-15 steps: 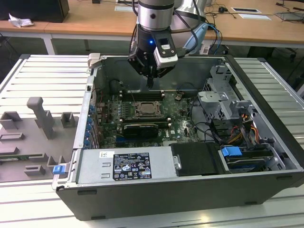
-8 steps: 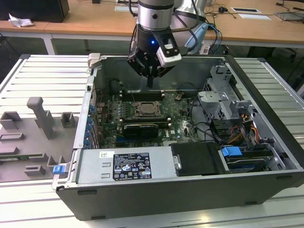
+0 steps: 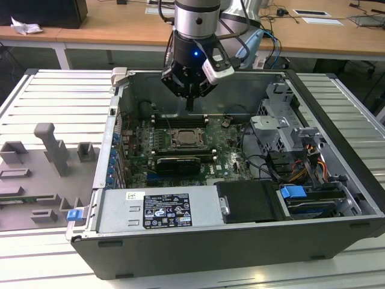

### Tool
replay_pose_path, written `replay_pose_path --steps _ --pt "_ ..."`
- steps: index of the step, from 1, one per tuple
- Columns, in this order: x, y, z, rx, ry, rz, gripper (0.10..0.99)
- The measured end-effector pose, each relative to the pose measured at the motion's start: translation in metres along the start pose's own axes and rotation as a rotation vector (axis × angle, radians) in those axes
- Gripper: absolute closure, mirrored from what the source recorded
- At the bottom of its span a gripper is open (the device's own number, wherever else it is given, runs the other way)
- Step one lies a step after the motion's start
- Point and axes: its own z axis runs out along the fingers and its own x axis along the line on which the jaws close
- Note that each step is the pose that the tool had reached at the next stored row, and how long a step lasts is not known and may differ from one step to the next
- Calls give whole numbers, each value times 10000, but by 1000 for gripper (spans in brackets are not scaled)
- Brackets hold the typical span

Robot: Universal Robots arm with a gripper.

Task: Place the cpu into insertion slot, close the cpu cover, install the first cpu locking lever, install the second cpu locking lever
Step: 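Install the first cpu locking lever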

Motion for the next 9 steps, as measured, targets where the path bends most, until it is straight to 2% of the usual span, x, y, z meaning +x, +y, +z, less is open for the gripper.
replay_pose_path --steps 7,9 --pt "9 -2 15 0 7 -206 980" --pt "116 -3 21 -1 7 -229 980"
